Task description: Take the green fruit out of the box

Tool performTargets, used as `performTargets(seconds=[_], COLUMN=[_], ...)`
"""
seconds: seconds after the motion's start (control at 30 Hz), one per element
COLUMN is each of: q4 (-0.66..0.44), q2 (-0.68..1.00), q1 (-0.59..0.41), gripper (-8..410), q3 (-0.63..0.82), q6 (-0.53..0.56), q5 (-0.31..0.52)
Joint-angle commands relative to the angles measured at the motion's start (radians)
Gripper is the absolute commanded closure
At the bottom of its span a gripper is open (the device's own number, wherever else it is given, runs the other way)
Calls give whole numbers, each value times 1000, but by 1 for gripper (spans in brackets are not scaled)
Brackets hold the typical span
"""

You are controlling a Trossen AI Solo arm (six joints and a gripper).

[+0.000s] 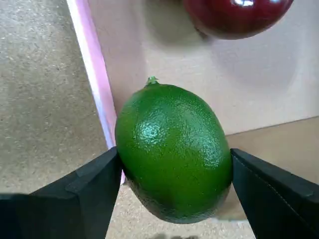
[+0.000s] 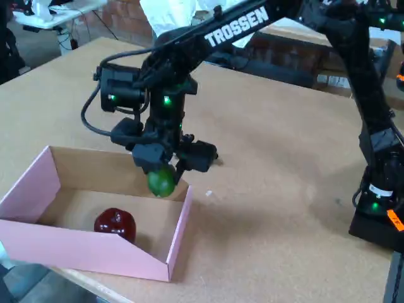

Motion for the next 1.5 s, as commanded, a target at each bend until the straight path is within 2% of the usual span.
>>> performTargets(seconds=[0.0, 0.73, 1.0, 1.47], q4=[-82, -253, -288, -297], q2=[-70, -192, -192, -192], q1=[29, 54, -6, -103], gripper=[356, 356, 356, 356], q3=[0, -1, -3, -3], q6=[72, 286, 364, 411], q5=[31, 85, 84, 81])
